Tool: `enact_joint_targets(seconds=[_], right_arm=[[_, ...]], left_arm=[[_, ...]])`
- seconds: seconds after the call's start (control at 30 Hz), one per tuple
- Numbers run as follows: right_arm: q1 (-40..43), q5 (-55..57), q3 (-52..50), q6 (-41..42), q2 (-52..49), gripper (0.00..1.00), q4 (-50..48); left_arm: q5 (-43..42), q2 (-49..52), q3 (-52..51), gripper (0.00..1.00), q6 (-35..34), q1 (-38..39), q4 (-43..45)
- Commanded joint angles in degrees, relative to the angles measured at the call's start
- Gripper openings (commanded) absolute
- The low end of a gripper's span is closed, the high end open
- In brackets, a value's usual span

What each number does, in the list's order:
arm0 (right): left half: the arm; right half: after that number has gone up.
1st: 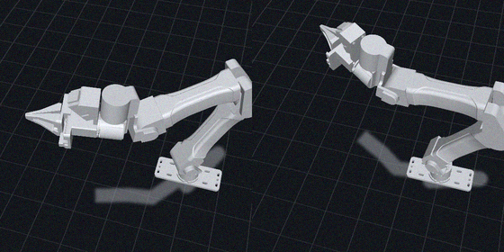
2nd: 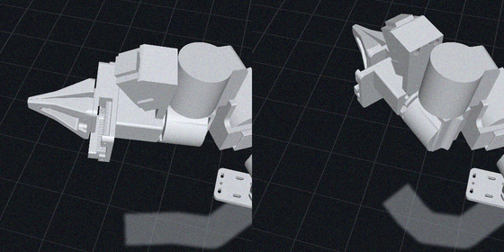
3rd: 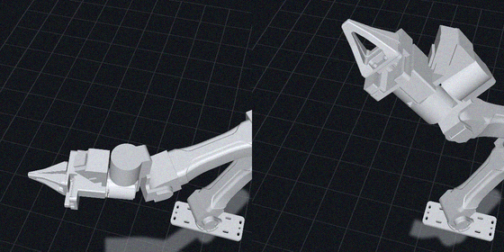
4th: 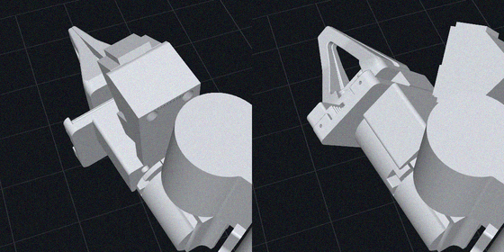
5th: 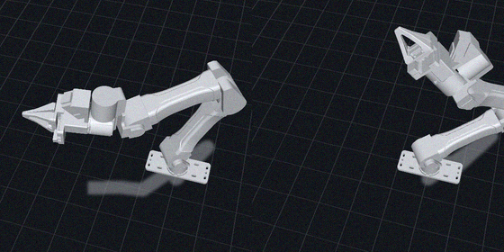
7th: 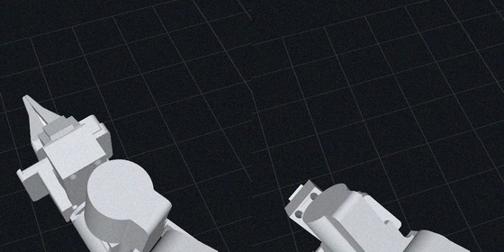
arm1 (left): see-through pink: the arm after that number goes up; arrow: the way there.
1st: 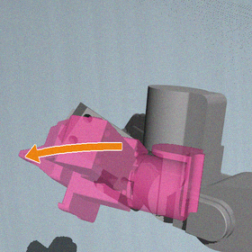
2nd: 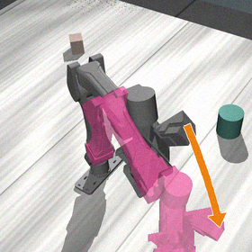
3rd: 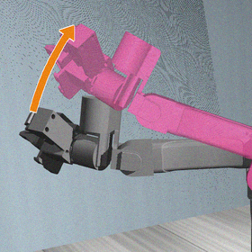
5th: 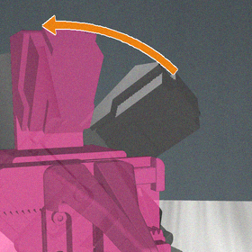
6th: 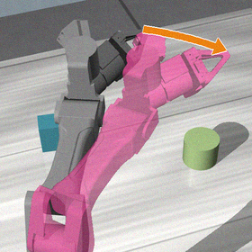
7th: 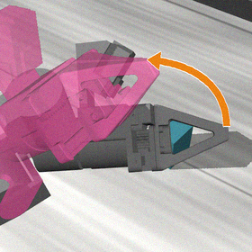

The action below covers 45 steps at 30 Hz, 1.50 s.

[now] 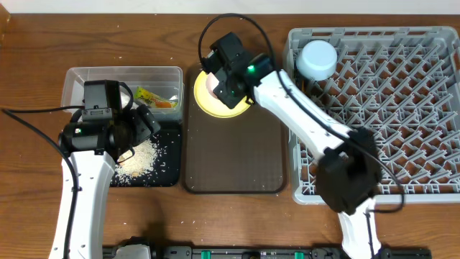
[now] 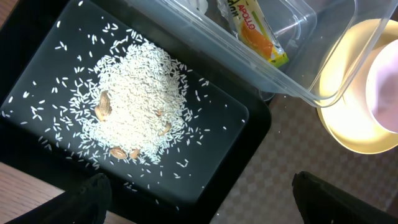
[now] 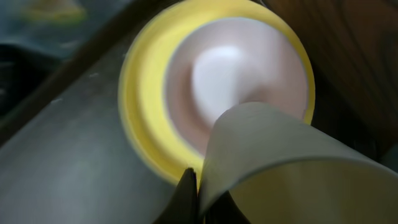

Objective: Sort waste into correct bins and load items into the dishwasher rack
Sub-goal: 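Lower the right gripper into the pink cup and grip its rim, then lift the pink cup and carry it right into the rack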

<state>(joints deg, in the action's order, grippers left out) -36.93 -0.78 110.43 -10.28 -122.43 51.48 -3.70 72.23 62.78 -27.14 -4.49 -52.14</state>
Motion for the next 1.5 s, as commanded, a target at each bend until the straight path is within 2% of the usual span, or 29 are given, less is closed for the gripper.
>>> enact_joint_targets(seconds=[0.0, 0.2, 0.4, 0.53, 0.83, 1.23, 1.43, 1.47], right_arm=[[1.3, -8.8, -0.1, 0.9, 5.0, 0.01, 2.1], [7.1, -26.0, -0.1, 0.7, 9.6, 0.01, 8.7], [16.1, -41.1, -0.2, -6.9, 11.0, 0.01, 18.7], [22.5, -47.7, -0.8, -7.6, 11.0, 0.01, 21.8], [31.8, -48.0, -5.3, -7.6, 11.0, 0.01, 22.7], [39.6, -53.5, -21.4, -7.6, 11.0, 0.01, 10.4], [41.8, -53.4, -23.6, -7.8, 10.9, 0.02, 9.4], [41.9, -53.1, -23.7, -7.8, 10.9, 0.06, 9.4]], left_arm=[[0.3, 0.1, 0.8, 0.96, 0.3, -0.2, -0.1], [0.3, 0.1, 0.8, 0.96, 0.3, -0.2, -0.1], [0.3, 0.1, 0.8, 0.96, 0.3, -0.2, -0.1], [0.3, 0.1, 0.8, 0.96, 0.3, -0.2, -0.1], [0.3, 0.1, 0.8, 0.96, 0.3, -0.2, -0.1], [0.3, 0.1, 0.8, 0.96, 0.3, -0.2, -0.1], [0.3, 0.1, 0.8, 0.96, 0.3, -0.2, -0.1], [0.3, 0.1, 0.8, 0.96, 0.3, -0.2, -0.1]])
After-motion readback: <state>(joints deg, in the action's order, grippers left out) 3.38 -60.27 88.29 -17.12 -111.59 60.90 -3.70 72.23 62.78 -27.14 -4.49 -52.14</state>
